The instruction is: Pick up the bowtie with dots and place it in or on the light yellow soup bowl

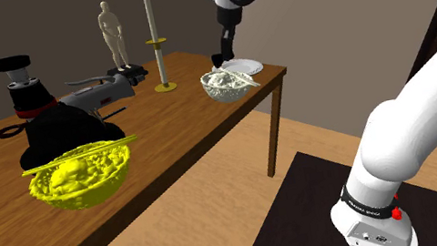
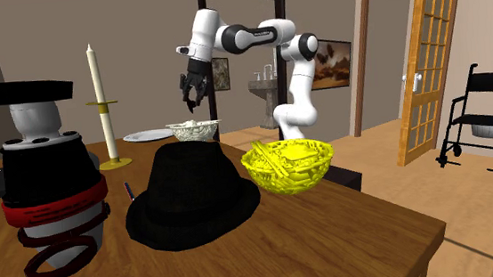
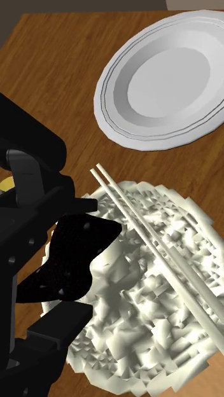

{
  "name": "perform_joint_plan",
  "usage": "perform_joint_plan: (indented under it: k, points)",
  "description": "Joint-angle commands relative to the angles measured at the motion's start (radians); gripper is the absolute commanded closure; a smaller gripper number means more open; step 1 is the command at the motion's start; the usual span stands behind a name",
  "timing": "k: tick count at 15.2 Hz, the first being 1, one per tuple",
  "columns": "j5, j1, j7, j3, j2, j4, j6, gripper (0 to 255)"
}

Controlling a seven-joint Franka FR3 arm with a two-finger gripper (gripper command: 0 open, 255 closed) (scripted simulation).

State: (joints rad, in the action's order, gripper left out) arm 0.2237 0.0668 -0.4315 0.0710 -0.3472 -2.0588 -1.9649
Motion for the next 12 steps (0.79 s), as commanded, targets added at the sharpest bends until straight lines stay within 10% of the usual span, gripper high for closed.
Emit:
perform_joint_plan:
  k: [1,12]
  points:
    - [0.003,0.001,0.006,0.001,-0.003,-0.031,-0.028,255]
    - [0.013,0.004,0.023,0.004,-0.002,-0.123,-0.119,255]
